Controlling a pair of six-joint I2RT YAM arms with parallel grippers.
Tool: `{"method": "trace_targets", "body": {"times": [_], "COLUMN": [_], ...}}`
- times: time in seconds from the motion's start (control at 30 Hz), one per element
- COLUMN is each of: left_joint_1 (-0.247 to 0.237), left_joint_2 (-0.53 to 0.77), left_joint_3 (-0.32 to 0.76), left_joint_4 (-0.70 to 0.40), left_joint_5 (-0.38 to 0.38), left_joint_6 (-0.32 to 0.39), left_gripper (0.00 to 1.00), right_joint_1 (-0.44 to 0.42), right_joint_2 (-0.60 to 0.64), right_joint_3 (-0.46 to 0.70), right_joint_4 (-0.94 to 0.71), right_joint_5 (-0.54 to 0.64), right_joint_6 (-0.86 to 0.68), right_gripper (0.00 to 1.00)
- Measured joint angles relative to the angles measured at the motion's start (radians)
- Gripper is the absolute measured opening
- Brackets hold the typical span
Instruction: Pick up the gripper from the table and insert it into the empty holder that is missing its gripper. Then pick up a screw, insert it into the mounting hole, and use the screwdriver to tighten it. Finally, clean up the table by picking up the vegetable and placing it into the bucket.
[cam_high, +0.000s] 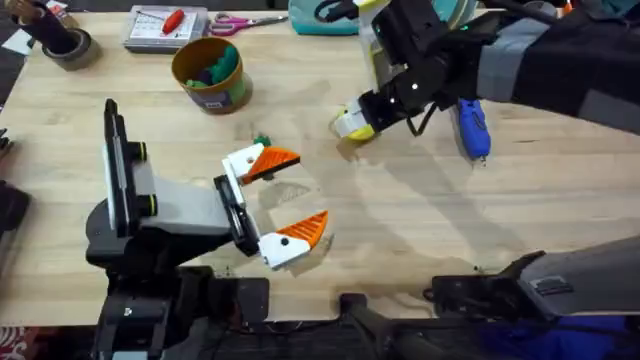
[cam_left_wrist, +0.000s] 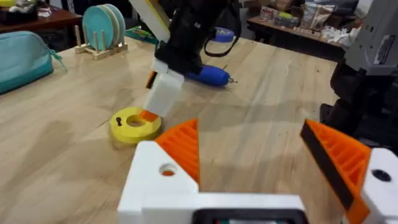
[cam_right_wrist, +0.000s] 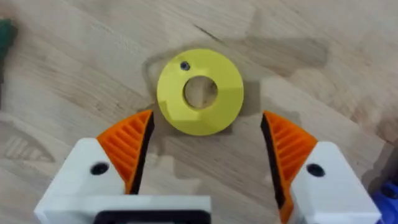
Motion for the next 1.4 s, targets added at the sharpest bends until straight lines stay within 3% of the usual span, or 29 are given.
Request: {"method": "trace_targets", "body": {"times": [1.23,1.4], "left_joint_1": [0.0,0.0], "left_joint_2": [0.0,0.0], "left_joint_3": [0.0,0.0], "left_joint_4": [0.0,0.0], "left_joint_5": [0.0,0.0], "left_joint_6": [0.0,0.0], "left_gripper": [0.985,0.986], "right_joint_1": [0.0,0.0], "right_joint_2": [0.087,0.087], "right_joint_3": [0.001,0.001], "right_joint_4": [0.156,0.166], "right_joint_5": [0.0,0.0], "right_joint_6": [-0.001,-0.001], "right_gripper": [0.955,0.91]}}
